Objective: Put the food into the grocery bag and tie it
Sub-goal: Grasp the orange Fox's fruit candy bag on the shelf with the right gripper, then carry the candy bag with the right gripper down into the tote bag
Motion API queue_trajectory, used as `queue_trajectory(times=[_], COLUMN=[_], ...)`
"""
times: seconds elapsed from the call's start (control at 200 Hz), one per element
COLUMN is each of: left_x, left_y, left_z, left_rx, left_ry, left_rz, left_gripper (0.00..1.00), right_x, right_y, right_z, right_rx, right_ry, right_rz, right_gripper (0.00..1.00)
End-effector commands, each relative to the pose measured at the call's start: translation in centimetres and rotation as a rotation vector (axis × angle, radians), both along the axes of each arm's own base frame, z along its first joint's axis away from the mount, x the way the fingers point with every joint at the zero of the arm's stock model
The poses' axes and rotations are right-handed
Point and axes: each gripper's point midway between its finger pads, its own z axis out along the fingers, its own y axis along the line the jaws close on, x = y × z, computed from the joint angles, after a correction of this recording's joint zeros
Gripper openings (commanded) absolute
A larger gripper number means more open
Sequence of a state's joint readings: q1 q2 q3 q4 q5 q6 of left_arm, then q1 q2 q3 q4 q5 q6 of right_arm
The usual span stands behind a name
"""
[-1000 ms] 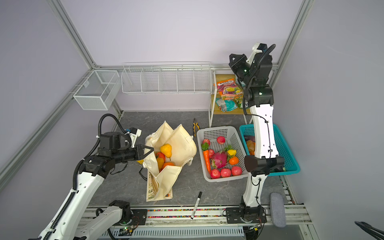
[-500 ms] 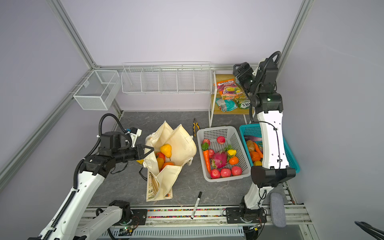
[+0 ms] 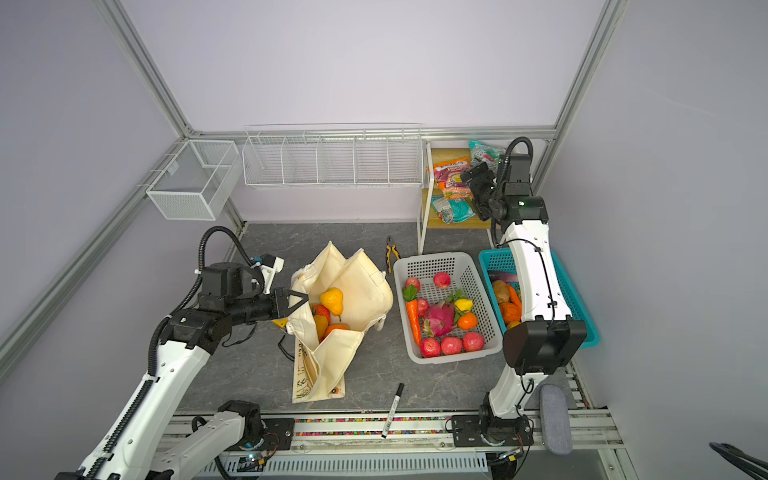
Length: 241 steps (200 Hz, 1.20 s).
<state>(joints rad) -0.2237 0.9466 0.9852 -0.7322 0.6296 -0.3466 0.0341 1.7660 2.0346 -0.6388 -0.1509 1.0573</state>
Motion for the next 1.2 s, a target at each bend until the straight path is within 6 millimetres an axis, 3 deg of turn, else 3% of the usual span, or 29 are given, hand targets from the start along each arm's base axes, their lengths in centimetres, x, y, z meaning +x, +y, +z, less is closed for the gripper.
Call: queue_trajectory(times=[0.0, 0.135, 0.29, 0.37, 0.54, 0.65, 0.79, 0.95, 1.095, 1.2], left_x=[0.1, 0.2, 0.1, 0.1, 0.0, 0.0, 0.0, 0.0, -0.1, -0.2], left_y=[-0.6, -0.6, -0.6, -0.6, -0.6, -0.6, -0.6, -0.6, -0.6, -0.7], left_z=[1.2, 1.1, 1.1, 1.2, 1.3, 1.4, 1.4, 1.3, 1.2, 1.2], left_rx=[-0.025, -0.025, -0.026, -0.027, -0.028, -0.029, -0.029, -0.028, -0.027, -0.037], left_ry=[-0.048, -0.048, -0.052, -0.052, -0.051, -0.052, -0.053, -0.051, -0.046, -0.036], left_rz=[-0.032, -0.032, -0.032, -0.031, -0.032, -0.033, -0.033, -0.03, -0.032, -0.04], left_gripper=[0.0, 0.0, 0.0, 0.0, 0.0, 0.0, 0.0, 0.0, 0.0, 0.0], right_x=[1.7, 3.0, 3.6, 3.6, 2.9, 1.9, -0.7, -5.7, -10.4, -13.8], right_y=[0.2, 0.3, 0.3, 0.3, -0.1, -0.3, -0.4, 0.5, 1.7, 2.5], right_z=[-0.6, -1.1, -1.8, -1.9, -0.4, 1.4, 5.1, 9.5, 11.9, 12.3], right_rx=[0.066, 0.094, 0.112, 0.115, 0.106, 0.088, 0.041, -0.035, -0.09, -0.132], right_ry=[-0.006, -0.008, -0.001, -0.004, -0.055, -0.088, -0.154, -0.243, -0.298, -0.311], right_rz=[-0.01, -0.018, -0.025, -0.029, -0.045, -0.045, -0.031, 0.021, 0.091, 0.157], right_gripper=[0.91, 0.72, 0.6, 0.49, 0.24, 0.14, 0.07, 0.07, 0.07, 0.07])
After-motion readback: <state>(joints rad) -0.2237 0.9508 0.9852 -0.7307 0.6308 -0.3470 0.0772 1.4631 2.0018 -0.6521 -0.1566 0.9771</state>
